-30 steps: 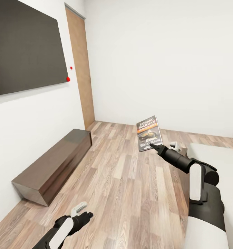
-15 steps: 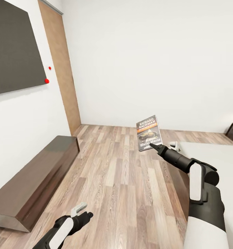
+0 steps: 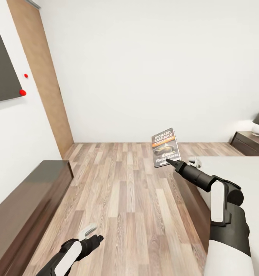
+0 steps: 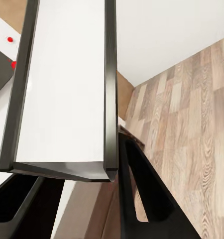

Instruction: In the bedroom, move the book from the bed onto either nightstand, and place the two sandals side by side next to the bed.

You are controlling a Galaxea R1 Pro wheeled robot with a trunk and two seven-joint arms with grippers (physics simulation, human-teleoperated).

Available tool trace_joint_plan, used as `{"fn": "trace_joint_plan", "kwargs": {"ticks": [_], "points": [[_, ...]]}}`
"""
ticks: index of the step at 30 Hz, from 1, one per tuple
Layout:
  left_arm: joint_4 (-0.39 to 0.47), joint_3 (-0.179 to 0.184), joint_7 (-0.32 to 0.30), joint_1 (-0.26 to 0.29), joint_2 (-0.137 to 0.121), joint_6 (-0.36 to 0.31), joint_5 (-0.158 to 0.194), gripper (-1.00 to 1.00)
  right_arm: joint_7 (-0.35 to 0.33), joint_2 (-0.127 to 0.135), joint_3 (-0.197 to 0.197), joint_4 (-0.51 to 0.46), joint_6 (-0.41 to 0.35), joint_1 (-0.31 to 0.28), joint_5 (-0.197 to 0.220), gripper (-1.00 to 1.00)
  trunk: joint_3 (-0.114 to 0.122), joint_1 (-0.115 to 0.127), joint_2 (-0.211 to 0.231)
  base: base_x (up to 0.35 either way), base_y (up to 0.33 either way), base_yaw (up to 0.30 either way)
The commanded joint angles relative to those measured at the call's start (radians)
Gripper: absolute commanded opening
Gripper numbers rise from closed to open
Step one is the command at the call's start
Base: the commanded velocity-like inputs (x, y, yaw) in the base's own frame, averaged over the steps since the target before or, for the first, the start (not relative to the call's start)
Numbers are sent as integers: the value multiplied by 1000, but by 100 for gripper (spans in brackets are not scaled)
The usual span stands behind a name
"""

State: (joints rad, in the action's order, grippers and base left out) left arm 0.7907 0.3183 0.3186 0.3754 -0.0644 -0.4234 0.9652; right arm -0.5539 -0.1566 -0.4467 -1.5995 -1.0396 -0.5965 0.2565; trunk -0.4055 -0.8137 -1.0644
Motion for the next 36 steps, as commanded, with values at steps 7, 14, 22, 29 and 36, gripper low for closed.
{"fn": "trace_joint_plan", "kwargs": {"ticks": [7,14,22,29,36], "points": [[2,5,9,0,-2,0,12,100,-9,-1,-3,-1,-8,-2,4,-100,-1,-1,-1,295,152,-266],[2,5,10,0,-2,0,12,100,-9,-1,-3,0,-8,-2,4,-100,-1,-1,-1,295,152,-266],[2,5,9,0,-2,0,12,100,-9,-1,-3,0,-8,-2,4,-100,-1,-1,-1,295,152,-266],[2,4,9,0,-2,0,12,100,-9,-3,-3,-1,-8,-1,4,-100,-1,-1,-1,295,152,-266],[2,4,9,0,-2,0,12,100,-9,-3,-3,0,-8,0,4,-100,-1,-1,-1,295,153,-266]]}}
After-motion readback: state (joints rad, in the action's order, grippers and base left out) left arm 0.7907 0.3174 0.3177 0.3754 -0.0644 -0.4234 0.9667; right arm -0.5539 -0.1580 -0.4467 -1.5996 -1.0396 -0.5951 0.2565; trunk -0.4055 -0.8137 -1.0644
